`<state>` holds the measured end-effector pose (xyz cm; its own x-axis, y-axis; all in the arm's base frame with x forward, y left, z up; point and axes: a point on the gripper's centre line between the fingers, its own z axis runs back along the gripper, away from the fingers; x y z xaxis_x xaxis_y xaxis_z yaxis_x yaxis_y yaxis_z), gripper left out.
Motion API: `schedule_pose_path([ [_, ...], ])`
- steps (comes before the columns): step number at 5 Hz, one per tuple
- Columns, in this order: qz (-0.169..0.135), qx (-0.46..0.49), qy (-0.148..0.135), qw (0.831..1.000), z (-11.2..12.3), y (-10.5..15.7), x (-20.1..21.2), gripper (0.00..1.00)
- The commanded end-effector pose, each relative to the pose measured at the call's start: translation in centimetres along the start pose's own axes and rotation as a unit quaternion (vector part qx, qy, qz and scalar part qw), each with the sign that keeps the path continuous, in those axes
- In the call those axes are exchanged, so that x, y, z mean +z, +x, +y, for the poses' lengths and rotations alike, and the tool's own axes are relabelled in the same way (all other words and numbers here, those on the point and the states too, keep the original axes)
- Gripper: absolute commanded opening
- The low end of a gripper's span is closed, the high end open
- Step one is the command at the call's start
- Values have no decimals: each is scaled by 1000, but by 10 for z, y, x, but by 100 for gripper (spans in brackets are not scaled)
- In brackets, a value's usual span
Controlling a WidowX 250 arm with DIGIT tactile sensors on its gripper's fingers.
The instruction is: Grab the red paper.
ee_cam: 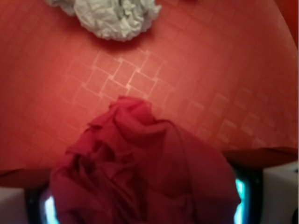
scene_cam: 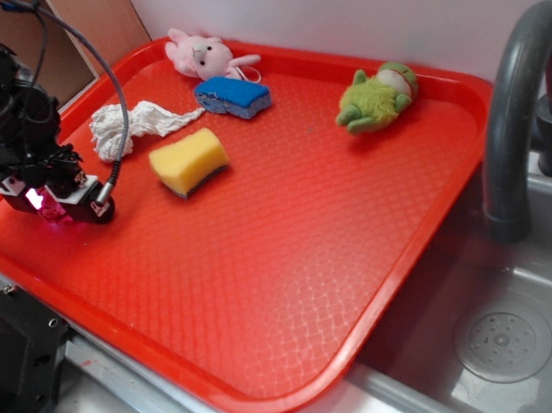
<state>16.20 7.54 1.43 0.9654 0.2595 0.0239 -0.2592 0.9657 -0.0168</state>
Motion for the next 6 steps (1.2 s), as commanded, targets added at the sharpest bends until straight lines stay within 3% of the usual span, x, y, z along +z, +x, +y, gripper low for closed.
schedule_pose_path([
  [1,-1,-15,28,999,-8,-1,14,0],
  [2,-13,-31,56,998,-22,1,50,0],
  [3,-11,-82,53,995,-54,-2,93,0],
  [5,-25,-159,-9,987,-126,-22,167,0],
  [6,-42,-169,-32,984,-138,-28,185,0],
])
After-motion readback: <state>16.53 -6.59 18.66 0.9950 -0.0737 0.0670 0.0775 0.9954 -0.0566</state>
